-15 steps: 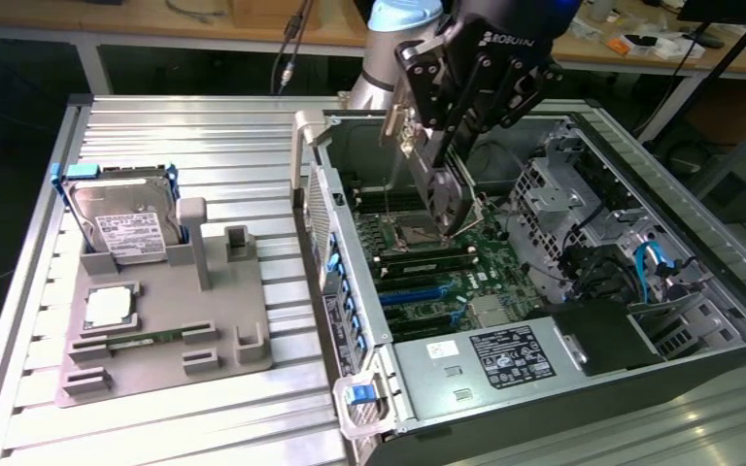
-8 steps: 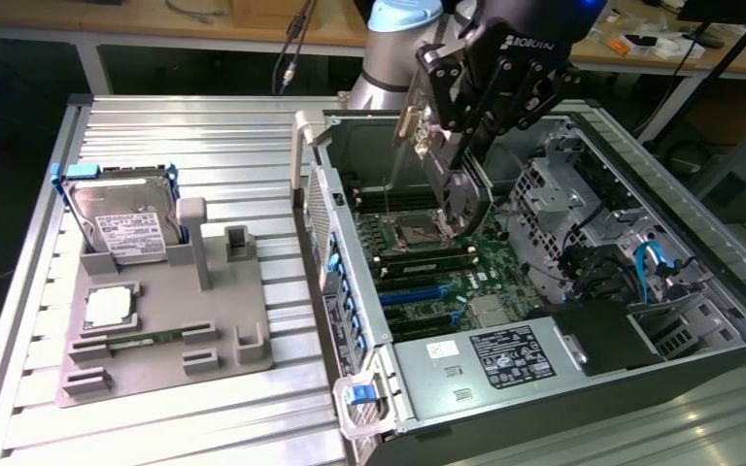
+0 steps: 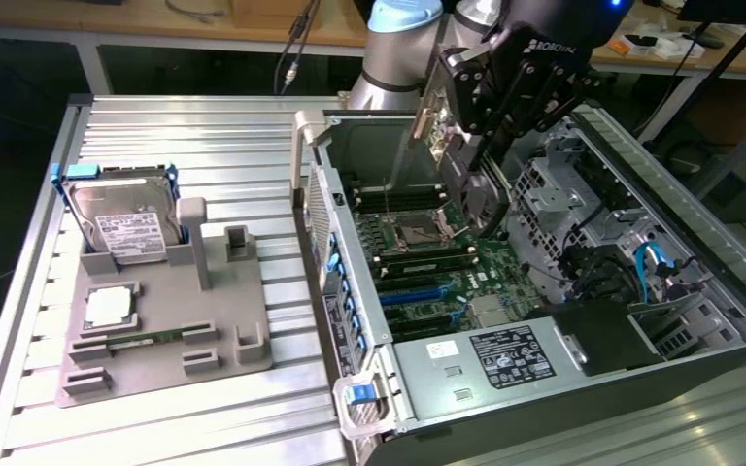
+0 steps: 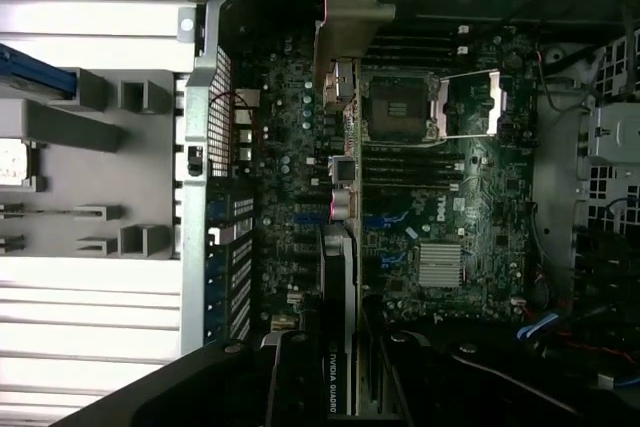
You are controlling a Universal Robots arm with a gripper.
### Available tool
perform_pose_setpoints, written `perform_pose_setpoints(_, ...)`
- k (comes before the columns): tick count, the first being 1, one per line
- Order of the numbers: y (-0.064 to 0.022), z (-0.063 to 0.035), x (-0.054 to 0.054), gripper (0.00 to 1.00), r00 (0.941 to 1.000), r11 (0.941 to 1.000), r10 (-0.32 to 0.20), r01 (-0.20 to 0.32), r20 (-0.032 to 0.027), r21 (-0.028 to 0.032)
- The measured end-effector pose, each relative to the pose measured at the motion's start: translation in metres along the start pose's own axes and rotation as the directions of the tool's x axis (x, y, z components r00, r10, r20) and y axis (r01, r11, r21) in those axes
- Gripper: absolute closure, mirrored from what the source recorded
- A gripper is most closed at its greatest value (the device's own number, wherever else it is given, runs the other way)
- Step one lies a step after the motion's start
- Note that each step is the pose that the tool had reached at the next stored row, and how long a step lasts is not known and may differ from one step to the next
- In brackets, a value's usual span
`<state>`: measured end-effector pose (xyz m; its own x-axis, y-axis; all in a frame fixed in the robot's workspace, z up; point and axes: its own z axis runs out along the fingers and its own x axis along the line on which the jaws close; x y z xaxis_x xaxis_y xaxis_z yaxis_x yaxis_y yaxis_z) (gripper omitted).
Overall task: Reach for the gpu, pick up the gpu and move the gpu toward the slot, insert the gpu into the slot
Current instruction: 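Pick up the gpu and move the gpu toward the slot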
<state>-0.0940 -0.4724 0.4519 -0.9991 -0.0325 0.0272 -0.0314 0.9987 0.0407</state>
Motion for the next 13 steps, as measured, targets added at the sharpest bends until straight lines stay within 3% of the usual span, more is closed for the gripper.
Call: perform_pose_setpoints(13,-0.0023,-0.0013,-0.044,0.73,1.0,1.0,0.0,0.0,0.0,0.0)
